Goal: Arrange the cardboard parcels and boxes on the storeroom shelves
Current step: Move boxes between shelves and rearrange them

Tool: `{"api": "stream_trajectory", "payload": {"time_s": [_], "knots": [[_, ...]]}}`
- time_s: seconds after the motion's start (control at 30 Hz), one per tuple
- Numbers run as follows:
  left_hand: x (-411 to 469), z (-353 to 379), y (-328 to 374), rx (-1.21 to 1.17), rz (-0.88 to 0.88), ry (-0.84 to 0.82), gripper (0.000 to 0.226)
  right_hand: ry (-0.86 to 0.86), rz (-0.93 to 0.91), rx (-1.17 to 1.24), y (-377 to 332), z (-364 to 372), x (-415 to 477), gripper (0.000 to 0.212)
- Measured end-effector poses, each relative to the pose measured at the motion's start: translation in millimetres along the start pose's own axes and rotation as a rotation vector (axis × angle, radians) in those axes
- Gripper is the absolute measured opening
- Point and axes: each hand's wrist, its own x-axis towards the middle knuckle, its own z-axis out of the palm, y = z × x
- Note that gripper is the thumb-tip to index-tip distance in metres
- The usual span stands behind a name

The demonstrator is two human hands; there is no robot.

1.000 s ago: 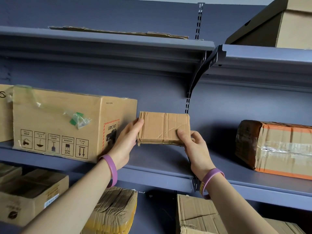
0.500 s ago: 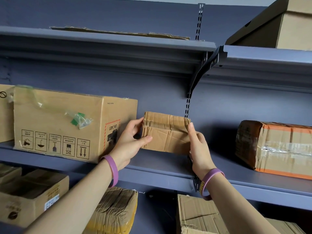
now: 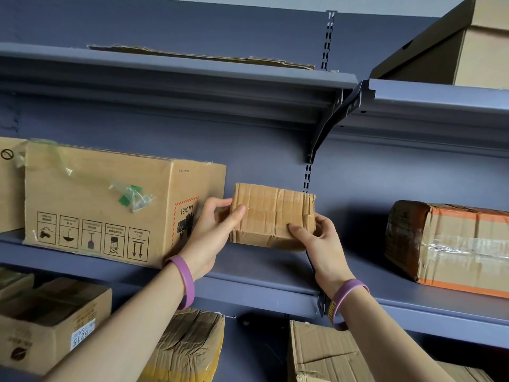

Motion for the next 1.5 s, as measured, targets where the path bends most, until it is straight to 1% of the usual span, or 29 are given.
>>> {"api": "stream_trajectory", "payload": {"time_s": [0.07, 0.17, 0.2, 0.27, 0.37, 0.47, 0.57, 0.63, 0.7, 0.9, 0.97, 1.03, 1.13, 1.2, 1.27, 1.3, 1.37, 1.47, 1.5], "knots": [[1.5, -0.3, -1.4, -0.013, -0.012, 0.033, 0.062, -0.035, -0.03, -0.022, -0.6, -0.6, -0.6, 0.047], [3.4, 1.6, -3.8, -0.034, 0.003, 0.058, 0.031, -0.06, -0.057, -0.056, 0.5, -1.7, -0.7, 0.051], [4.2, 0.9, -4.7, -0.016, 0.012, 0.063, 0.027, -0.062, -0.067, -0.063, 1.9, -2.0, -0.1, 0.052], [5.3, 0.2, -6.5, 0.006, 0.029, 0.058, 0.028, -0.065, -0.084, -0.06, 4.0, -2.5, 1.1, 0.053], [3.7, 0.1, -6.4, 0.019, 0.056, 0.021, 0.03, -0.083, -0.082, 0.004, 3.2, -1.4, 0.5, 0.058], [2.7, 0.2, -5.9, 0.027, 0.075, 0.004, 0.03, -0.059, -0.062, 0.06, 0.4, 0.0, -2.5, 0.062], [3.5, -1.1, -6.6, 0.035, 0.08, 0.006, 0.029, -0.006, -0.036, 0.069, -2.3, 0.7, -3.6, 0.05], [3.8, -1.8, -7.2, 0.04, 0.081, 0.004, 0.031, 0.038, -0.02, 0.104, -2.7, 0.3, -2.8, 0.039], [3.8, -2.3, -7.5, 0.046, 0.078, 0.004, 0.033, 0.064, -0.013, 0.148, -3.1, -0.4, -1.8, 0.033], [2.9, -0.2, -3.9, 0.045, 0.06, -0.007, 0.039, 0.049, -0.023, 0.156, 0.7, -1.9, 0.9, 0.017], [0.9, 1.9, -0.9, 0.037, 0.057, -0.014, 0.035, 0.047, -0.05, 0.144, 3.1, -2.1, 2.5, 0.021], [-0.4, 2.8, 0.1, 0.018, 0.051, 0.01, 0.027, 0.035, -0.069, 0.131, 6.4, -2.8, 3.9, 0.028], [1.1, 1.6, -2.1, 0.04, 0.056, 0.041, 0.016, 0.012, -0.103, 0.121, 8.2, -3.5, 4.1, 0.045], [1.9, 1.4, -4.0, 0.061, 0.054, 0.05, 0.013, -0.007, -0.124, 0.132, 7.9, -3.7, 3.3, 0.056], [1.4, 2.2, -4.0, 0.059, 0.047, 0.06, 0.022, -0.025, -0.138, 0.147, 5.6, -3.4, 1.2, 0.063], [1.1, 2.3, -3.7, 0.057, 0.046, 0.061, 0.027, -0.026, -0.142, 0.153, 4.2, -2.6, 0.3, 0.062], [1.4, 1.1, -4.0, 0.064, 0.047, 0.046, 0.042, 0.001, -0.143, 0.181, 1.5, -1.3, -1.4, 0.052], [0.5, -0.4, -2.9, 0.089, 0.069, 0.001, 0.072, 0.041, -0.133, 0.223, -1.5, -2.0, -3.1, 0.04], [-0.1, -0.4, -2.1, 0.112, 0.083, -0.01, 0.075, 0.028, -0.132, 0.219, -2.1, -2.1, -3.2, 0.039]]}}
